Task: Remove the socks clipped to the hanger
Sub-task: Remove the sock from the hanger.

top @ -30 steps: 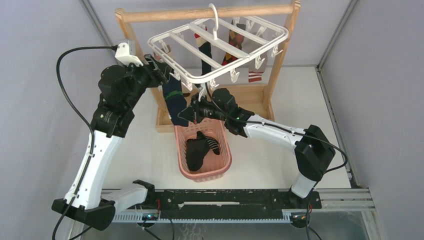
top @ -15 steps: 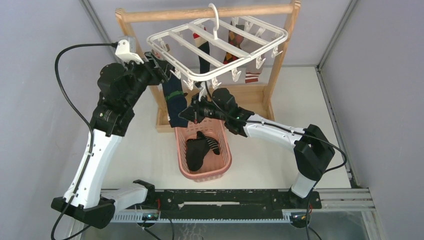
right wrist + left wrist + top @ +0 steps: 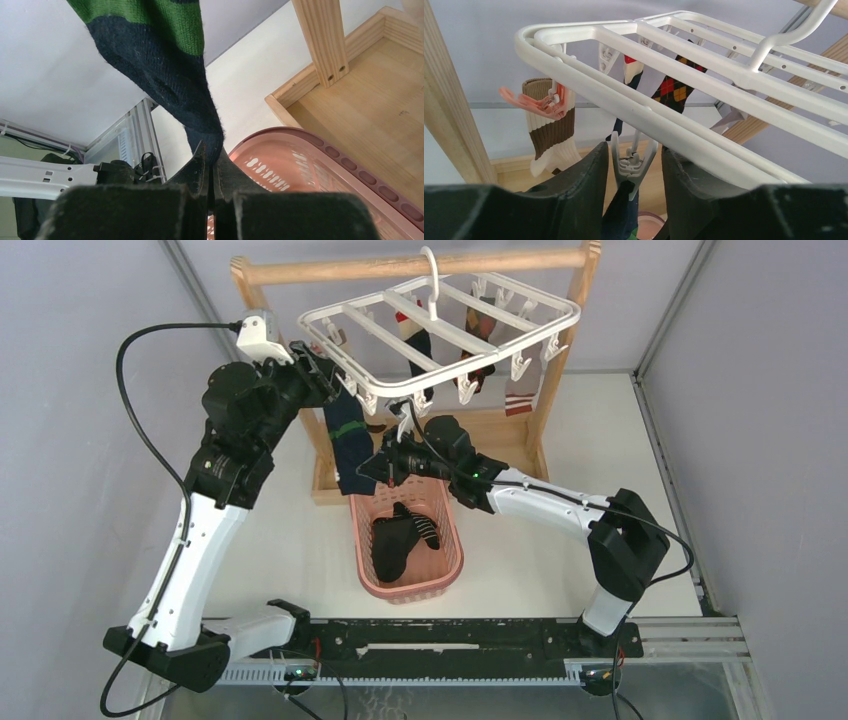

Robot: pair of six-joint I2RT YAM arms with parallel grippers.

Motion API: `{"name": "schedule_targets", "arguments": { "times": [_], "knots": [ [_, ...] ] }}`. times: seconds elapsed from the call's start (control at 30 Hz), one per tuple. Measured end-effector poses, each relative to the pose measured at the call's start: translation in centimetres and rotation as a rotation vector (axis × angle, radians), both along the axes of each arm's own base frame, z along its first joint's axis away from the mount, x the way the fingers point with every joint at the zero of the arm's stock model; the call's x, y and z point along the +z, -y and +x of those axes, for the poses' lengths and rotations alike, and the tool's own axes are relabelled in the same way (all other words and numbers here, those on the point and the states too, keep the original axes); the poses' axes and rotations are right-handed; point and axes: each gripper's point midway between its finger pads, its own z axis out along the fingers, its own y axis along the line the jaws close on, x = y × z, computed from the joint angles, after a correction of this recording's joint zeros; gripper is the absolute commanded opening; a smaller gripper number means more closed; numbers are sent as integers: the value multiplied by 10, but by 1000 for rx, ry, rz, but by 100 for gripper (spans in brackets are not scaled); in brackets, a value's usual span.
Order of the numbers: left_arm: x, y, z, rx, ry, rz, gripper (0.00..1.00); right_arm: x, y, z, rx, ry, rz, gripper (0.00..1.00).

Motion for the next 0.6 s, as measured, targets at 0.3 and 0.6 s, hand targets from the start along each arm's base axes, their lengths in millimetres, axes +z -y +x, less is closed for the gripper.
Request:
{"name": "schedule_targets", "arguments": {
  "times": [0.3,0.6],
  "knots": [
    [0,1,0,0,4,9,26,-3,0,-2,6,-5,-4,0],
    [1,-1,0,11,8,15,16,-44,7,-17,20,-64,-74,0]
  ]
}}
